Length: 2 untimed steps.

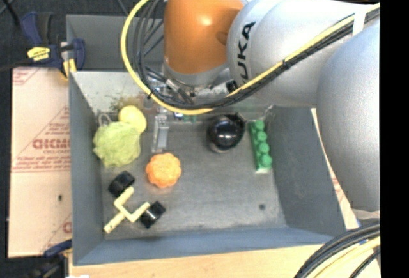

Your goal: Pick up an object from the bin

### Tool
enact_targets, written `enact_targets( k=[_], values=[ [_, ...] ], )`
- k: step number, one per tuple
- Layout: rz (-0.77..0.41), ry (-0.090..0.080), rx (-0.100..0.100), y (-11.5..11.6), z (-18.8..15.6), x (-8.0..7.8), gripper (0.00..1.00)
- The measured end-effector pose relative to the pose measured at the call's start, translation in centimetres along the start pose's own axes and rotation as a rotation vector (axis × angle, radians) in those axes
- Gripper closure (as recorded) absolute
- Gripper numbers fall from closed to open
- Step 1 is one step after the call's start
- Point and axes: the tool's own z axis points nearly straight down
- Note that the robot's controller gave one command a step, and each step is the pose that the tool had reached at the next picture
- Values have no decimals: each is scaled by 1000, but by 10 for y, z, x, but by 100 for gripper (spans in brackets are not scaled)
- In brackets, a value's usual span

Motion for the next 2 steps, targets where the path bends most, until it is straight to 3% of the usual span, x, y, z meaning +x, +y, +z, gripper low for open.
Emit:
enact_targets(
  k=[1,2],
  values=[
    [-135,-9,0,10,27,1,0],
    [-419,1,1,34,64,10,0]
  ],
)
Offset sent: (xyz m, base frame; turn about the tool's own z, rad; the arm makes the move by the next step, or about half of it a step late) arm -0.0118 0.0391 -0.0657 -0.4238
